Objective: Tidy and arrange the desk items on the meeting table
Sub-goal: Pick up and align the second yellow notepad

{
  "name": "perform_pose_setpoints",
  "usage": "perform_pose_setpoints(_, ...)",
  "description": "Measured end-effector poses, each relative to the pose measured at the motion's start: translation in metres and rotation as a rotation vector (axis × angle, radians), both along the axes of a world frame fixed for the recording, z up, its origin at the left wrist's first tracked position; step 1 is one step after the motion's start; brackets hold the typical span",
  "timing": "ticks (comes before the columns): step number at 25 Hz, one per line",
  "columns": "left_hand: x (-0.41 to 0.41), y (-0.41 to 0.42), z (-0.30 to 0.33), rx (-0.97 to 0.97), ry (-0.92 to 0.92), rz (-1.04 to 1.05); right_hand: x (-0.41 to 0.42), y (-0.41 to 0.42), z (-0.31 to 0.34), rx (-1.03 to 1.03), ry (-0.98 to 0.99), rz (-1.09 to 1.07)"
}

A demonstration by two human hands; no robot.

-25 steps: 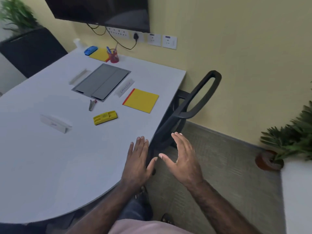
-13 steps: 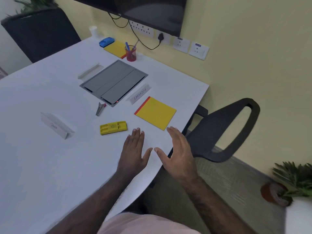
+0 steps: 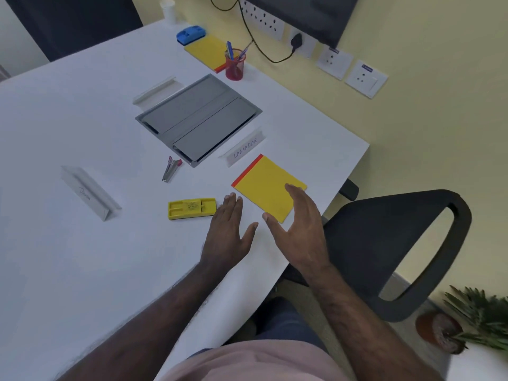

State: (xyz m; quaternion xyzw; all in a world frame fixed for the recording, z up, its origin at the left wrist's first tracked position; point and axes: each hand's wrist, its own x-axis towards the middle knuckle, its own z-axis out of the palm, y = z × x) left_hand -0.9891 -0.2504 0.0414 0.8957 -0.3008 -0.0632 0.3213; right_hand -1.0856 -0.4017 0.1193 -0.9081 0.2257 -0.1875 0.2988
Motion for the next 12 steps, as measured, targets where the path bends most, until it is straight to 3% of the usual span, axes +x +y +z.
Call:
perform_pose_setpoints(3,0.01,-0.015,-0.002,-0.02,0.113,0.041,0.019,-0.023,-0.007,0.06,0.055,-0.027)
perform_pose_setpoints(8,0.033,-0.045,-0.009,-0.177,0.745,0.331,0.054,-0.077,-0.03,0.199,0.231,-0.118)
perform_pose_setpoints(12,0.046,-0.067,-0.02,-0.254,0.988,0.449,0.081,-0.117,-0.059,0.209,0.362,-0.132)
